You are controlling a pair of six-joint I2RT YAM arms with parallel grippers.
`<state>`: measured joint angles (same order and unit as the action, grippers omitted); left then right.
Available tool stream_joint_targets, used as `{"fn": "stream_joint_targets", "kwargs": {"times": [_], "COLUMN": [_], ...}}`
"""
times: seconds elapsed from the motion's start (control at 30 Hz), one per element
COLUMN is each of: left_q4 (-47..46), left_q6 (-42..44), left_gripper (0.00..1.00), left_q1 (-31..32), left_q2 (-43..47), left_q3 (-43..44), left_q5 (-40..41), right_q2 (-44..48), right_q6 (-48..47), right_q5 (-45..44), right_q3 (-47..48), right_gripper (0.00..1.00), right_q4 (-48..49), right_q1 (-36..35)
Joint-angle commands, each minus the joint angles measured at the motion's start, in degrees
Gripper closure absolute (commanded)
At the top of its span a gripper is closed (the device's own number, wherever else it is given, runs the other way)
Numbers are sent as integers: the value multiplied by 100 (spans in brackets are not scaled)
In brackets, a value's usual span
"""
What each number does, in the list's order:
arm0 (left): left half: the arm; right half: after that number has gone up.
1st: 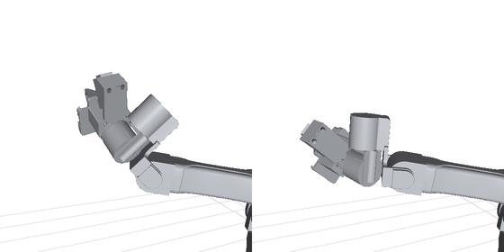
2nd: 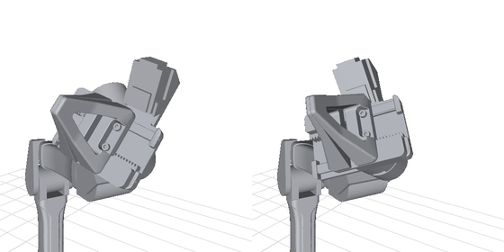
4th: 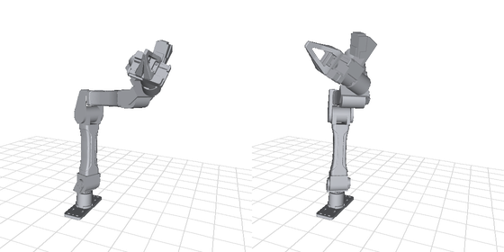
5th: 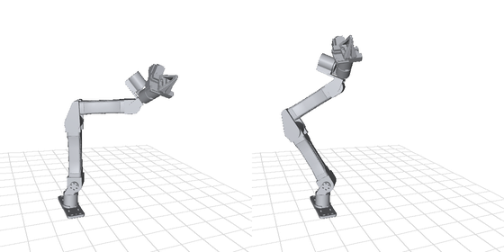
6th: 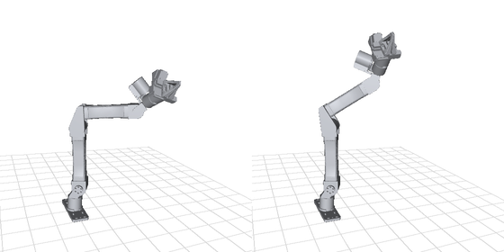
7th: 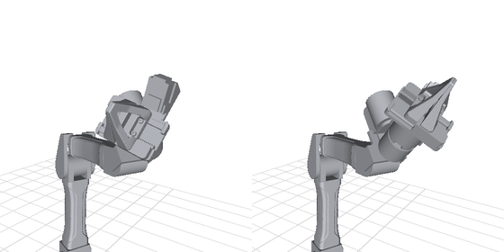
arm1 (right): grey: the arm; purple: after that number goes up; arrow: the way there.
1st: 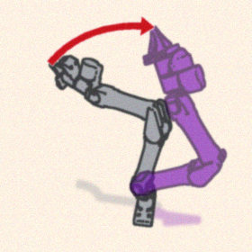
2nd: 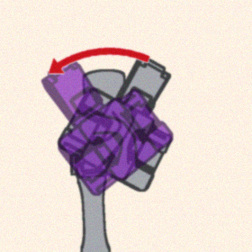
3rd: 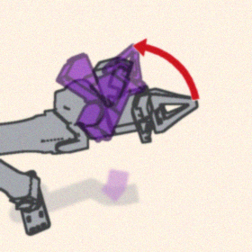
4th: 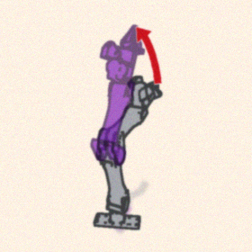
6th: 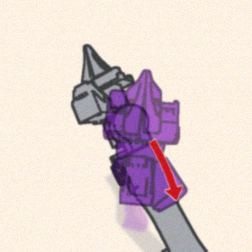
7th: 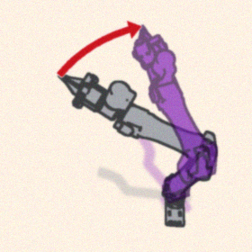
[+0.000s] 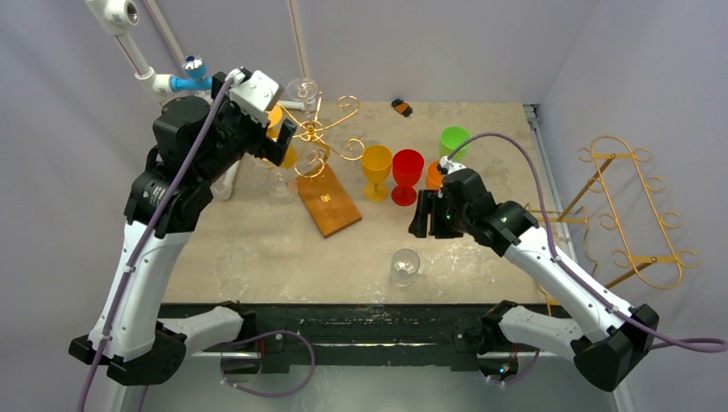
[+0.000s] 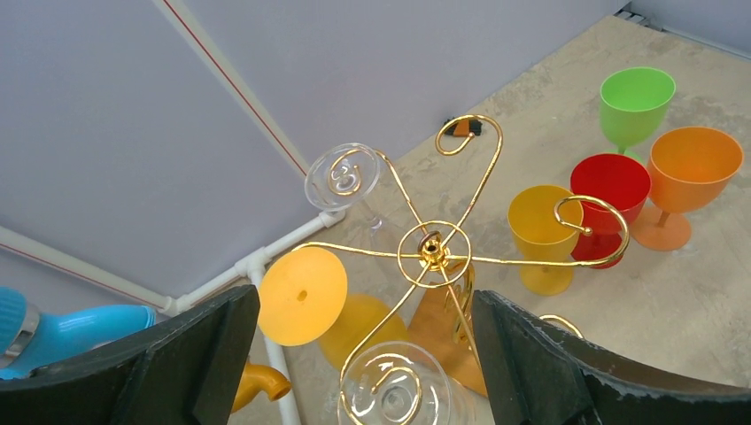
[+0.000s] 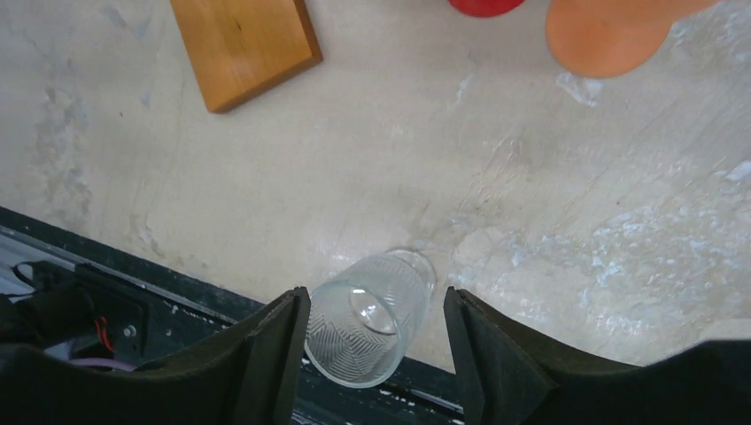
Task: Place the wine glass upside down on the wine glass rack
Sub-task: Adjust the wine rack at the center of the board, then pick up the wine glass at the center of the board.
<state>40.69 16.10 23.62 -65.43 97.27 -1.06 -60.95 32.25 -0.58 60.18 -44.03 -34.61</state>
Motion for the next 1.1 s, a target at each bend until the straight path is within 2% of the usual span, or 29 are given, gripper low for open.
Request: {"fn": "stream_joint_targets", "kwargs": {"times": [0.0, 0.2, 0.3, 0.43, 0.53, 0.7, 0.9, 1.07], "left_q4": [326, 330, 311, 322, 326, 371, 402, 396], "left_q6": [-155, -186, -177, -169, -168, -121, -40, 19], "left_gripper": [4, 5, 7, 10, 12, 14, 18, 21], "left_q1": [-33, -33, -33, -33, -33, -33, -35, -33], "left_q2": [160, 153, 175, 188, 187, 159, 152, 179], "left_q3": [41, 6, -62, -96, -86, -97, -133, -168], "left_q5": [271, 233, 225, 195, 168, 133, 132, 132], "right_q2": [73, -172, -196, -325, -422, -338, -556, -964], "right_q6": [394, 574, 622, 663, 663, 620, 318, 98], "right_q5": [-277, -449, -484, -351, -450, -600, -1140, -973], "right_q3": [-402, -613, -827, -1141, -1184, -599, 450, 1055], "right_gripper": [36, 35, 38, 48, 46, 34, 32, 38], "right_q4": [-198, -171, -57, 236, 281, 10, -393, 81], "right_q1": [-512, -832, -828, -834, -828, -828, -659, 182]}}
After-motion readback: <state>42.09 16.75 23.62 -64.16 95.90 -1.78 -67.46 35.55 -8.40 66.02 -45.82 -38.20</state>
